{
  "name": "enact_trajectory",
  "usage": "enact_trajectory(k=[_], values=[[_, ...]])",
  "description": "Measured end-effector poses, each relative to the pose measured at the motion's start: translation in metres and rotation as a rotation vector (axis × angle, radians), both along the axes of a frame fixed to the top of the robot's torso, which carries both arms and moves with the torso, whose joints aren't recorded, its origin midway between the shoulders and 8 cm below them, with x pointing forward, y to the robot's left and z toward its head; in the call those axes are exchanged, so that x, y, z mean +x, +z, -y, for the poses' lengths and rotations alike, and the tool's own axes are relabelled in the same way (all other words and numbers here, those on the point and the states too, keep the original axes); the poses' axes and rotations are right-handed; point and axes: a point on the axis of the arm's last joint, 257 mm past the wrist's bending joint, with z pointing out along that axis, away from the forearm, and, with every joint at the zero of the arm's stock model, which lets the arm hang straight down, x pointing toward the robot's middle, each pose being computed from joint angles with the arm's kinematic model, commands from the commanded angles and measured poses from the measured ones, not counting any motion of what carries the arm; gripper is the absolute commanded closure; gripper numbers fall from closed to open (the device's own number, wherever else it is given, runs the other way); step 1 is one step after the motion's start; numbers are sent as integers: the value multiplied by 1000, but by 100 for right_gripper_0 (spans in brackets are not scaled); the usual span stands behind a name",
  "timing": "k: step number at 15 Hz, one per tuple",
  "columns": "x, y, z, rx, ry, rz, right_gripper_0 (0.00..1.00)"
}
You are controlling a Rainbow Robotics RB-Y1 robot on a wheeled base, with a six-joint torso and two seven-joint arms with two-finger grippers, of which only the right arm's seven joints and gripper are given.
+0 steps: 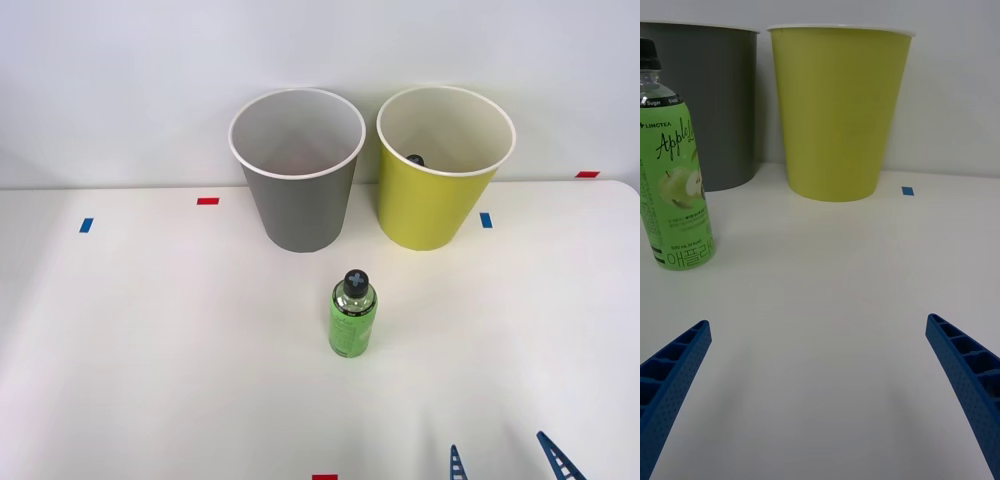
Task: Put cans in the gray bin, plastic bottles in the light green bin
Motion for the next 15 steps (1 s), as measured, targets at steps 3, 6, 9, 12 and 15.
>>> enact_trajectory(k=[3,6,9,12,15], values=[[0,0,0,0,0,0,0],[0,-12,4,-10,-3,-25,0],[19,4,12,-57,25,31,0],[39,9,-12,-75,159,48,0],[56,6,-41,-73,284,30,0]])
